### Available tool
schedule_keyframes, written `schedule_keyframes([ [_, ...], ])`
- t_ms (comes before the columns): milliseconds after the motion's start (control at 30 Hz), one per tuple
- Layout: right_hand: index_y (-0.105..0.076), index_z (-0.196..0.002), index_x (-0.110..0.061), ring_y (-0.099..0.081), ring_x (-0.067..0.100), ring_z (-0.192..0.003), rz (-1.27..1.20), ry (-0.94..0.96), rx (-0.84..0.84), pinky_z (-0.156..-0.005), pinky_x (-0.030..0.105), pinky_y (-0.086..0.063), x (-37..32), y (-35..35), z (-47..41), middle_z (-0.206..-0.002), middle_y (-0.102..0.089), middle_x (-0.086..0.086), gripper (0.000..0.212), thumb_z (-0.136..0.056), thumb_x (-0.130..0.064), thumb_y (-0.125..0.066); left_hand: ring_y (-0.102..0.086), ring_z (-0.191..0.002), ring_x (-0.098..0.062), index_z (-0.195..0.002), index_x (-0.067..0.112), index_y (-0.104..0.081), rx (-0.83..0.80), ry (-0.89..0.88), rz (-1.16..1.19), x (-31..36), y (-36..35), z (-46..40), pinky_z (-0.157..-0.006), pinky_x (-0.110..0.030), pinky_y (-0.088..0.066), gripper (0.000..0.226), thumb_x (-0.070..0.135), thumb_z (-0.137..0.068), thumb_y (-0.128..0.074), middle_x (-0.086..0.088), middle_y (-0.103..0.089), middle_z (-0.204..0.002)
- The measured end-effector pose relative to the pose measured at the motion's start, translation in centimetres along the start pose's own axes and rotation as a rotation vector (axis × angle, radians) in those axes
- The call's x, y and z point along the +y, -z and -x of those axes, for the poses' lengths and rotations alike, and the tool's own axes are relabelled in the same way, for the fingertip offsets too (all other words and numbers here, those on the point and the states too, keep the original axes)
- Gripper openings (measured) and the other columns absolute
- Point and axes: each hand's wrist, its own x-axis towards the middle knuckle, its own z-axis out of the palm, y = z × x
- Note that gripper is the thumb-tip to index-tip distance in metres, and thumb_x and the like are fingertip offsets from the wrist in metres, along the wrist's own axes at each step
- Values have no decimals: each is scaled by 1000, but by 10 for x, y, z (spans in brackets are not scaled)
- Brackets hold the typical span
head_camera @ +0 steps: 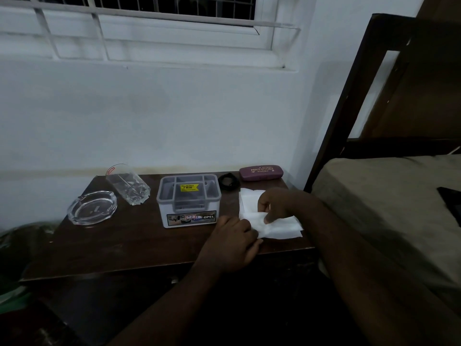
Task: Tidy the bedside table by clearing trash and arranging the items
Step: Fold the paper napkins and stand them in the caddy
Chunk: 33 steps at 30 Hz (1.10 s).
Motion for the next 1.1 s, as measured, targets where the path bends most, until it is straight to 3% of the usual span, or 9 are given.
schedule_keyframes([
  [133, -68, -99, -14, -53, 11, -86, -81, 35, 66, -69, 20, -41, 2, 8, 7, -89, -58, -10, 20, -80, -19, -74, -57, -87, -18, -96, 24, -65, 44, 18, 93, 1, 7, 1, -79, -36, -38, 23, 43, -91, -54, 4, -58, -90],
  [267, -66, -93, -18, -65, 11, -82, -623, 110, 229, -71, 24, -50, 6, 21, 27, -90, -69, -5, 19, -78, -11, -77, -49, -91, -13, -95, 12, -56, 359, 200, 416, 10, 38, 6, -78, -25, -40, 26, 32, -86, -70, 1, -50, -97],
  [433, -61, -93, -22, -68, 28, -95, -1345, 280, 322, -85, 44, -55, -24, 26, 24, -104, -71, 12, 32, -71, -14, -84, -51, -110, -5, -128, 22, -38, 486, 602, 784, 12, 75, -5, -82, -9, -45, 70, 36, -74, -81, 7, -44, -123],
  [567, -48, -80, -16, -67, 19, -81, -1546, 402, 365, -69, 32, -58, -60, 34, 16, -85, -66, 6, 26, -85, 0, -68, -57, -106, -2, -136, 28, -31, 531, 883, 1045, -4, 97, -29, -75, -18, -55, 84, 29, -72, -85, 8, -51, -124],
  [633, -49, -76, -16, -63, 20, -80, -1566, 427, 409, -69, 32, -56, -72, 37, 12, -81, -61, 5, 25, -84, -3, -69, -62, -94, -2, -131, 23, -38, 576, 886, 1020, -16, 100, -36, -68, -20, -58, 73, 19, -74, -83, 4, -60, -113],
  [733, -62, -85, -14, -65, 21, -83, -1354, 320, 573, -75, 39, -55, -85, 39, 2, -87, -67, 2, 12, -84, -19, -73, -67, -87, -8, -117, 23, -44, 612, 844, 922, -33, 99, -42, -73, -38, -61, 55, 14, -76, -81, 7, -65, -97],
  [867, -64, -98, -22, -65, 11, -92, -1180, 160, 828, -70, 23, -53, -108, 48, 3, -100, -67, -6, 34, -85, -54, -61, -61, -84, -8, -97, 22, -47, 622, 689, 637, -52, 103, -48, -68, -18, -51, 37, 13, -78, -78, 16, -55, -87],
  [1000, -49, -123, -31, -70, 9, -91, -1259, 119, 745, -67, 26, -53, -117, 52, -2, -104, -66, -7, 68, -68, -62, -74, -58, -74, 3, -88, 21, -52, 532, 528, 445, -62, 105, -48, -59, -15, -43, 21, 11, -84, -70, 19, -56, -77],
  [1100, -55, -120, -22, -73, 17, -87, -1357, 50, 729, -65, 31, -56, -113, 49, -14, -101, -71, 2, 58, -72, -46, -77, -59, -73, -3, -84, 19, -53, 508, 470, 419, -66, 103, -45, -58, -17, -42, 20, 8, -85, -70, 14, -59, -75],
])
